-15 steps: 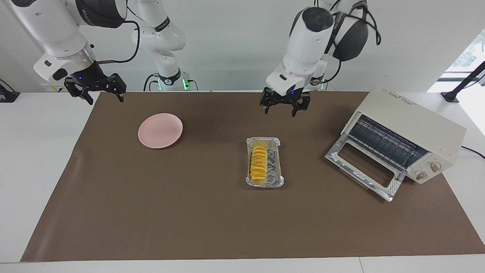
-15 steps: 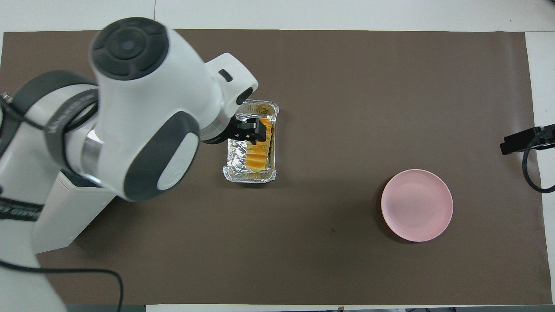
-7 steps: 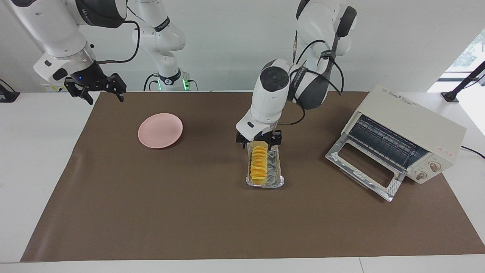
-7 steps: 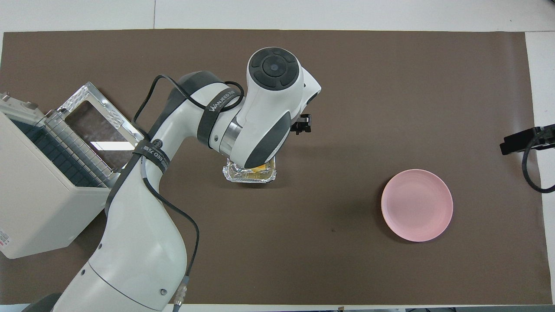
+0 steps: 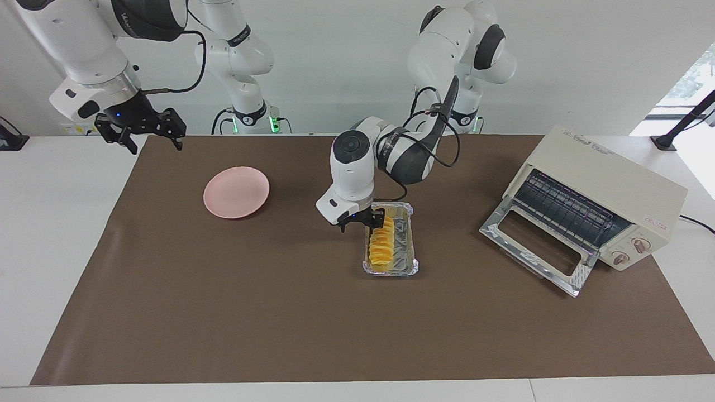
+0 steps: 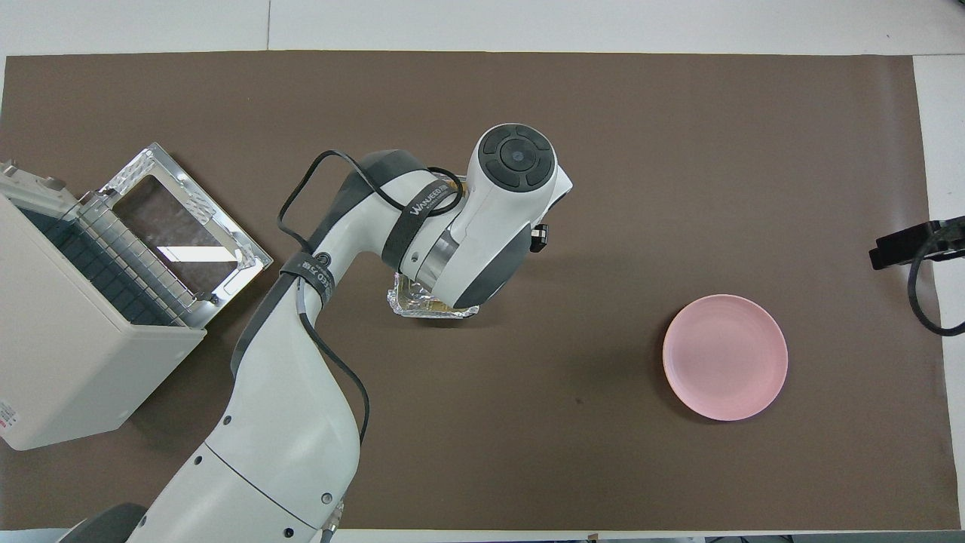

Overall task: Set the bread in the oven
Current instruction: 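Lift the foil tray with the left gripper and carry it to the oven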

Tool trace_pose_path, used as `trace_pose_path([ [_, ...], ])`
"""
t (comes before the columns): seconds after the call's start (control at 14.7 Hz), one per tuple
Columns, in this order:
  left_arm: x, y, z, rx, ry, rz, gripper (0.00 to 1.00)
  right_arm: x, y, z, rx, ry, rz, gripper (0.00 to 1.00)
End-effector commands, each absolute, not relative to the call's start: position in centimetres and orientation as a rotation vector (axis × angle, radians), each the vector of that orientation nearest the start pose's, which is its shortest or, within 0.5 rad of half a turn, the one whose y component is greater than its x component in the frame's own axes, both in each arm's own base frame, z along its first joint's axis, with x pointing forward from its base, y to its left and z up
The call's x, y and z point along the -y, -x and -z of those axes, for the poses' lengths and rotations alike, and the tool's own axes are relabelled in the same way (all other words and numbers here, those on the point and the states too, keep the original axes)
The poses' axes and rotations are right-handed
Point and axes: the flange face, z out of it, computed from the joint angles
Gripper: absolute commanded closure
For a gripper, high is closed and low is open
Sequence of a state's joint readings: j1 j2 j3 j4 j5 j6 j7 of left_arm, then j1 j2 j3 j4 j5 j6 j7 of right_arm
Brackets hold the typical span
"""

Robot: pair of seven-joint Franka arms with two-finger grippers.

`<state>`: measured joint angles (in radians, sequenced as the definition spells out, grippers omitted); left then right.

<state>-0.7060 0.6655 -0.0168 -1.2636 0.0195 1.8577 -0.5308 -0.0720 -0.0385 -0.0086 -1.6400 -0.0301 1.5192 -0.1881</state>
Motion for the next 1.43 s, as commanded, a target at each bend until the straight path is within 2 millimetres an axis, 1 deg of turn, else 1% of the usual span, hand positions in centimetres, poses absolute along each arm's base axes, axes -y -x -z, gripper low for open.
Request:
trace_pose_path([
  [0.0,46.6,-54.1,-35.3,-0.285,3.041,-0.086,0.48,4.8,-52.6,-60.9,0.191,3.155,-0.145,0.00],
  [0.07,46.3,-54.0,-35.3,-0.283,3.038,-0.092,0.55,4.8,-52.5,-61.0,0.191,3.155,-0.142,0.00],
  [0.14,46.3,-53.8,-35.3,-0.285,3.035,-0.094,0.59,4.8,-52.6,-60.9,0.188,3.155,-0.145,0.00],
  [0.2,46.4,-53.4,-35.2,-0.287,3.030,-0.101,0.62,4.8,-52.6,-60.9,0.191,3.155,-0.145,0.00],
  [0.34,46.0,-52.8,-34.7,-0.280,3.020,-0.121,0.69,4.8,-52.6,-60.9,0.191,3.155,-0.145,0.00],
  [0.48,45.9,-52.6,-34.1,-0.276,3.017,-0.127,0.74,4.8,-52.6,-60.9,0.188,3.155,-0.145,0.00],
  [0.61,46.0,-52.7,-34.2,-0.261,3.028,-0.108,0.87,4.8,-52.6,-60.9,0.191,3.155,-0.145,0.00],
  [0.75,45.9,-52.8,-33.8,-0.256,3.039,-0.089,0.90,4.8,-52.6,-60.9,0.191,3.155,-0.145,0.00],
  [0.88,45.7,-52.5,-33.1,-0.205,3.067,-0.042,0.91,4.8,-52.6,-60.9,0.191,3.155,-0.145,0.00],
  [0.95,45.8,-52.6,-33.2,-0.197,3.076,-0.025,1.00,4.8,-52.6,-60.9,0.191,3.155,-0.145,0.00],
  [1.02,45.7,-52.7,-33.3,-0.192,3.076,-0.024,1.00,4.8,-52.6,-60.9,0.191,3.155,-0.145,0.00],
  [1.15,45.0,-53.5,-33.8,-0.163,3.081,-0.026,1.00,4.8,-52.6,-60.9,0.191,3.155,-0.145,0.00],
  [1.22,44.4,-54.4,-34.8,-0.134,3.071,-0.033,1.00,4.8,-52.6,-60.9,0.191,3.155,-0.145,0.00],
  [1.29,43.3,-55.6,-35.9,-0.081,3.040,-0.062,1.00,4.8,-52.6,-60.9,0.188,3.155,-0.145,0.00],
  [1.36,42.8,-56.6,-38.1,-0.033,3.032,-0.055,1.00,4.8,-52.6,-60.9,0.188,3.155,-0.145,0.00],
])
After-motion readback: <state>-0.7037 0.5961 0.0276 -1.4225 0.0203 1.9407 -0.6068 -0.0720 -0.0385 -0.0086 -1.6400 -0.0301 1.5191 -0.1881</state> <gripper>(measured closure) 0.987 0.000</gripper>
